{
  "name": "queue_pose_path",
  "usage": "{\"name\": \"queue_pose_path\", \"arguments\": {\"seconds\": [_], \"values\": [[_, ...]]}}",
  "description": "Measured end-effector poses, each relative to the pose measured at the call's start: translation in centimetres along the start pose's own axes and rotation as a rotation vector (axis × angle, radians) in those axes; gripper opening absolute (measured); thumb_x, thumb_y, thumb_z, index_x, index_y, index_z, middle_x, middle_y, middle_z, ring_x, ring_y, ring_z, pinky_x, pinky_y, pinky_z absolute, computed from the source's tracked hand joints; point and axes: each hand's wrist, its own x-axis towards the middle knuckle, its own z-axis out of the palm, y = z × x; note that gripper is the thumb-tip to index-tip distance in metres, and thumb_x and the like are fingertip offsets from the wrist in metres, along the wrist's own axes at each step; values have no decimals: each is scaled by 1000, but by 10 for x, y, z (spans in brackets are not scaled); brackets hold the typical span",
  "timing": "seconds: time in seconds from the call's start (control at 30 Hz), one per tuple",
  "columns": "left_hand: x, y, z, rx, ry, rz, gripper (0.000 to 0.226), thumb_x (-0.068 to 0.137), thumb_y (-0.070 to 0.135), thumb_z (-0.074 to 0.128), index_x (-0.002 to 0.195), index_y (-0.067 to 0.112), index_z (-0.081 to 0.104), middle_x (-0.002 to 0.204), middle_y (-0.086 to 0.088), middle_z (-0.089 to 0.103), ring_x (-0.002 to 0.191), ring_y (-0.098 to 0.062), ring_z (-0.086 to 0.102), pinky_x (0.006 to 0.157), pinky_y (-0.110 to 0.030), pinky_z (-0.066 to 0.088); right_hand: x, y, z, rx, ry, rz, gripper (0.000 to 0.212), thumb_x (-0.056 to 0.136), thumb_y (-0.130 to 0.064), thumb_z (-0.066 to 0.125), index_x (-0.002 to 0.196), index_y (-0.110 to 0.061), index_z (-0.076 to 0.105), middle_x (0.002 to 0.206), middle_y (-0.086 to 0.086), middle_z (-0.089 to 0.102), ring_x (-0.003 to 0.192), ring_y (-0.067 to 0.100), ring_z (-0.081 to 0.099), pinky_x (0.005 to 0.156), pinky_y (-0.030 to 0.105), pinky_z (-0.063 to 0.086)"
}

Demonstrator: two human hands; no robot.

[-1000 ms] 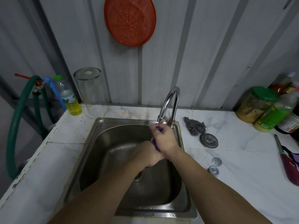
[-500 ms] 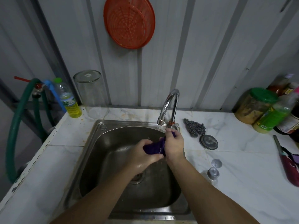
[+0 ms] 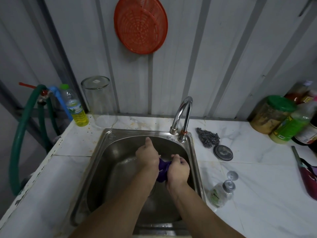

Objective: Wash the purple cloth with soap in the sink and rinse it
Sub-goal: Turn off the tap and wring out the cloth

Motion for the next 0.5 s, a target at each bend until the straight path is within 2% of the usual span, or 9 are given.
{"name": "queue_pose_path", "arguments": {"seconds": [0.07,0.2,0.27,0.33,0.43,0.5], "values": [[1,1,1,27,-20,-21,55,98,54,47,65,12,62,47,0,61,58,-26,61,63,-34,48,1,-5,0,0,4,46,21,105,-20,50,94,-14,66,67,4,59,56,17,56,56,33,50],[-1,6,-2,83,-147,-105,49,97,53,48,70,14,60,65,-5,61,67,-25,59,71,-37,50,2,-17,-5,75,-85,125,15,102,-12,54,95,-9,66,72,8,59,59,19,55,57,32,48],[-1,15,-7,66,-263,-158,36,94,36,49,69,13,61,72,-9,63,72,-26,58,75,-38,50,6,-23,-11,86,-163,65,17,101,-4,53,93,-9,67,77,10,61,65,21,55,62,33,48],[-2,29,-12,67,-374,-184,23,89,8,44,79,11,65,91,-15,62,83,-31,57,84,-44,51,10,-28,-19,41,-232,-16,20,101,-1,50,94,-9,67,83,12,65,71,22,58,67,33,50],[0,41,-18,237,-498,-82,44,82,-17,33,89,8,69,106,-22,60,96,-35,57,97,-47,51,12,-30,-30,-17,-332,-89,18,101,2,52,99,-9,66,91,13,68,80,22,64,75,35,55],[0,46,-25,328,-577,19,39,84,-18,43,94,5,73,101,-20,68,97,-35,63,94,-45,52,13,-27,-40,-95,-383,-158,28,96,12,50,103,-10,66,99,14,68,89,22,66,85,39,57]]}}
